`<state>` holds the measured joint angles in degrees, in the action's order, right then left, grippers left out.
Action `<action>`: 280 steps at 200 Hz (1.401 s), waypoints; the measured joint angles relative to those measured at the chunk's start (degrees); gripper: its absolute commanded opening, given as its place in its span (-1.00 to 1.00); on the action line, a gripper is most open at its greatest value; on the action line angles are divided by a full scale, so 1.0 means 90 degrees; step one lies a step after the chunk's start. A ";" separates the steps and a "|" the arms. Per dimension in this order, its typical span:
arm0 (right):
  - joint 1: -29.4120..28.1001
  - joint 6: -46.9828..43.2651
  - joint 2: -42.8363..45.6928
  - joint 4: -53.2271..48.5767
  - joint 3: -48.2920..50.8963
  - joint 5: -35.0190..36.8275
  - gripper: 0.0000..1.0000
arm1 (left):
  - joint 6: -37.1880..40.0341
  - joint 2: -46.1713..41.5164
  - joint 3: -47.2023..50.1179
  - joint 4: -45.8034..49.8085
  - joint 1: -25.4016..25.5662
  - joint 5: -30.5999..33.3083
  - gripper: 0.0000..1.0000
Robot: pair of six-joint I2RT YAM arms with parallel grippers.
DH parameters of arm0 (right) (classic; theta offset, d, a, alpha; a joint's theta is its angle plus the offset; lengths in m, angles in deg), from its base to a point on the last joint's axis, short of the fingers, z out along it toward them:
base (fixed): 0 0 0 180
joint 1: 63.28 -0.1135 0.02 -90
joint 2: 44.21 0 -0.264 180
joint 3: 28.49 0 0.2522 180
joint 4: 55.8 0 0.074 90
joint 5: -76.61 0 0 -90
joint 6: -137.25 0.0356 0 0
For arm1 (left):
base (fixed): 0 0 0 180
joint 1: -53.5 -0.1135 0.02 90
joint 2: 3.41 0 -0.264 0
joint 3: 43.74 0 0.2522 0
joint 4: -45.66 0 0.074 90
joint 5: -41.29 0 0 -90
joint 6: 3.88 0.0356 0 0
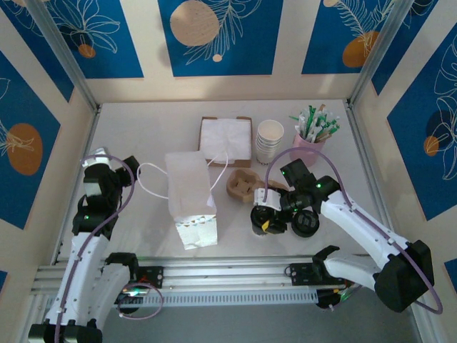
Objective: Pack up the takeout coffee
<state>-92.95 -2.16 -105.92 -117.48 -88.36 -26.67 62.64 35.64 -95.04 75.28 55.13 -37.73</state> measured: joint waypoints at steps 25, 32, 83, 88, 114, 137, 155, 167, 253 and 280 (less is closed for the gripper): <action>-0.0005 -0.0015 -0.0015 0.0005 0.0000 0.0024 0.51 | 0.0000 0.0000 0.0000 0.0000 0.0000 0.0000 0.61; -0.0015 -0.0012 -0.0015 0.0005 0.0000 0.0027 0.51 | 0.0000 0.0000 0.0000 0.0000 0.0000 0.0000 0.61; -0.0104 -0.0032 -0.0005 0.0005 0.0000 0.0165 0.50 | 0.0000 0.0000 0.0000 0.0000 0.0000 0.0000 0.61; -0.0112 -0.0034 0.0000 0.0005 0.0000 0.0182 0.50 | 0.0000 0.0000 0.0000 0.0000 0.0000 0.0000 0.61; -0.0168 -0.0036 0.0012 0.0019 0.0012 0.0272 0.48 | 0.0000 0.0000 0.0000 0.0000 0.0000 0.0000 0.61; -0.0267 -0.0066 0.0051 0.0083 0.0068 0.0432 0.43 | 0.0000 0.0000 0.0000 0.0000 0.0000 0.0000 0.61; -0.0338 -0.0061 0.0090 0.0100 0.0090 0.0517 0.42 | -0.0002 0.0000 0.0000 0.0000 0.0000 0.0000 0.61; -0.0379 -0.0061 0.0090 0.0107 0.0090 0.0573 0.42 | 0.0000 0.0000 0.0000 0.0000 0.0000 0.0000 0.61; -0.0267 0.0233 0.0185 -0.0036 0.0024 0.0617 0.47 | -0.0002 0.0002 0.0000 0.0000 0.0000 0.0000 0.60; -0.0243 0.0287 0.0221 -0.0124 0.0012 0.0614 0.51 | 0.0000 0.0002 0.0000 0.0000 0.0000 0.0000 0.60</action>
<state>-95.14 0.42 -103.93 -118.60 -88.25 -21.14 62.64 35.66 -95.04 75.28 55.13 -37.73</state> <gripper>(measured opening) 0.743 0.800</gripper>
